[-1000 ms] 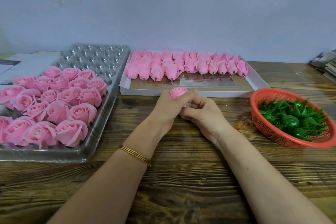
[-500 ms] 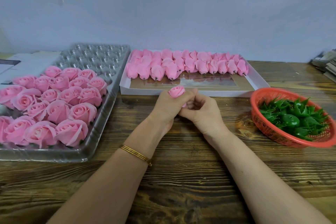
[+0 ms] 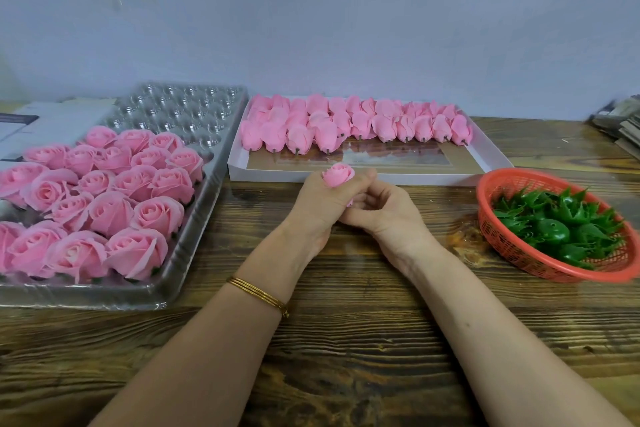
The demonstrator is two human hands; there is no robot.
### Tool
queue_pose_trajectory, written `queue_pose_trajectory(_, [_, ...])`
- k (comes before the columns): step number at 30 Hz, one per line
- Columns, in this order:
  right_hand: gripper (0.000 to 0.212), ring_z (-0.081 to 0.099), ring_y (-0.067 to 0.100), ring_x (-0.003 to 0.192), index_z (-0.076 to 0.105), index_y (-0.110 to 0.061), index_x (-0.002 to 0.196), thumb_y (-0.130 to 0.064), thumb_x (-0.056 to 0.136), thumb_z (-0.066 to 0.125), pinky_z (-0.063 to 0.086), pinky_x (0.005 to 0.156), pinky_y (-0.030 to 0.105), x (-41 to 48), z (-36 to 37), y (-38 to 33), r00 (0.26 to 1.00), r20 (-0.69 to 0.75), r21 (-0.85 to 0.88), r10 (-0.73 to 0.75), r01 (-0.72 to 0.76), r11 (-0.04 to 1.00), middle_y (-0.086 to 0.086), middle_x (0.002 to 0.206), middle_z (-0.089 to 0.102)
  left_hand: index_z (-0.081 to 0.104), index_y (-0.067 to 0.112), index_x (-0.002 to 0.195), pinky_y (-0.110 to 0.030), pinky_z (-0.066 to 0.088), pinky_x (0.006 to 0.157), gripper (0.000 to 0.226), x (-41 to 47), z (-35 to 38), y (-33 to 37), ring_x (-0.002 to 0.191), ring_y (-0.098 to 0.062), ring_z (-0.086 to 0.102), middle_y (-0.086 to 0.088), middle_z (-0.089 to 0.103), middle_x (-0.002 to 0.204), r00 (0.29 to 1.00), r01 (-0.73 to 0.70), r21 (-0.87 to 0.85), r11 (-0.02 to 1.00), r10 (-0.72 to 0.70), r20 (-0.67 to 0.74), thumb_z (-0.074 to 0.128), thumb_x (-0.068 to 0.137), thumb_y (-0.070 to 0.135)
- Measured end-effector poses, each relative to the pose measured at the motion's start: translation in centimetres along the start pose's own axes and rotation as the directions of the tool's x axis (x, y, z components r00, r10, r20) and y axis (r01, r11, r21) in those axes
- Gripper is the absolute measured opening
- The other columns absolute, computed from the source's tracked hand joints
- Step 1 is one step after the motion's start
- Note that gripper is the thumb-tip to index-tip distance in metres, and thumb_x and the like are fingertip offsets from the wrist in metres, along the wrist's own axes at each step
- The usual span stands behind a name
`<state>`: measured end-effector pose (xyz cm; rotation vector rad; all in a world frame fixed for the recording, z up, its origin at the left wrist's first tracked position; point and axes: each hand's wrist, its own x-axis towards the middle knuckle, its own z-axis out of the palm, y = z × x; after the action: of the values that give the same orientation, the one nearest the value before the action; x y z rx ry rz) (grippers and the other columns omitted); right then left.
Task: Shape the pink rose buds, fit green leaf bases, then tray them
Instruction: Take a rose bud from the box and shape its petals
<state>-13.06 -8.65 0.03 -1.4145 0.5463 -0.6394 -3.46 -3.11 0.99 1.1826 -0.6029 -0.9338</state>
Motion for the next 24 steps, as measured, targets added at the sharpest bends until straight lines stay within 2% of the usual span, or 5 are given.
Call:
queue_pose_trajectory(2, [0.033,0.061,0.015,0.075,0.067,0.002,0.1,0.014,0.07,0.076,0.056,0.073,0.024,0.0,0.3,0.3,0.997,-0.068,-0.06,-0.036,0.032,0.998,0.009,0.08,0.066,0.06,0.017,0.062,-0.021,0.052,0.054,0.028,0.0,0.1,-0.1,0.056,-0.01,0.063,0.0,0.064,0.06,1.0,-0.009,-0.013,1.0,0.009,-0.024,0.074,0.086,0.012])
queue_pose_trajectory(6, [0.032,0.06,0.006,0.062,0.066,0.004,0.099,0.013,0.07,0.077,0.05,0.057,0.015,0.0,0.7,0.3,0.986,-0.134,-0.134,-0.1,0.082,0.988,0.009,0.075,0.063,0.058,0.016,0.063,-0.02,0.053,0.055,0.028,0.0,0.1,-0.2,0.057,-0.01,0.062,0.0,0.062,0.059,0.999,-0.022,0.0,1.0,0.022,-0.026,0.074,0.086,0.012])
queue_pose_trajectory(13, [0.02,0.056,0.019,0.076,0.068,-0.001,0.083,0.018,0.074,0.068,0.049,0.075,0.023,-0.2,0.1,-0.2,0.996,-0.061,-0.095,-0.062,0.056,0.994,0.012,0.076,0.061,0.059,0.009,0.076,-0.026,0.053,0.069,0.016,0.0,-0.3,0.1,0.069,-0.017,0.06,-0.008,0.06,0.072,0.998,-0.032,0.056,0.998,0.029,0.055,0.072,0.086,0.008])
queue_pose_trajectory(18, [0.04,0.06,0.01,0.066,0.072,-0.016,0.068,0.021,0.076,0.06,0.049,0.075,0.025,-0.1,-0.3,-0.3,0.999,0.046,0.044,0.016,-0.018,0.999,-0.001,0.064,0.064,0.061,0.013,0.07,-0.029,0.052,0.069,0.02,0.0,-0.4,0.1,0.07,-0.017,0.062,-0.005,0.063,0.07,0.997,-0.033,0.094,0.995,0.026,0.074,0.072,0.087,0.012])
queue_pose_trajectory(24, [0.027,0.062,0.013,0.075,0.068,-0.012,0.083,0.011,0.07,0.078,0.054,0.078,0.023,-0.1,0.1,-0.1,0.998,-0.048,-0.04,-0.043,0.041,0.998,-0.001,0.073,0.067,0.065,0.01,0.076,-0.029,0.058,0.074,0.013,0.1,-0.2,0.0,0.076,-0.02,0.066,-0.007,0.067,0.075,1.0,-0.016,0.02,1.0,0.016,-0.016,0.072,0.087,0.01])
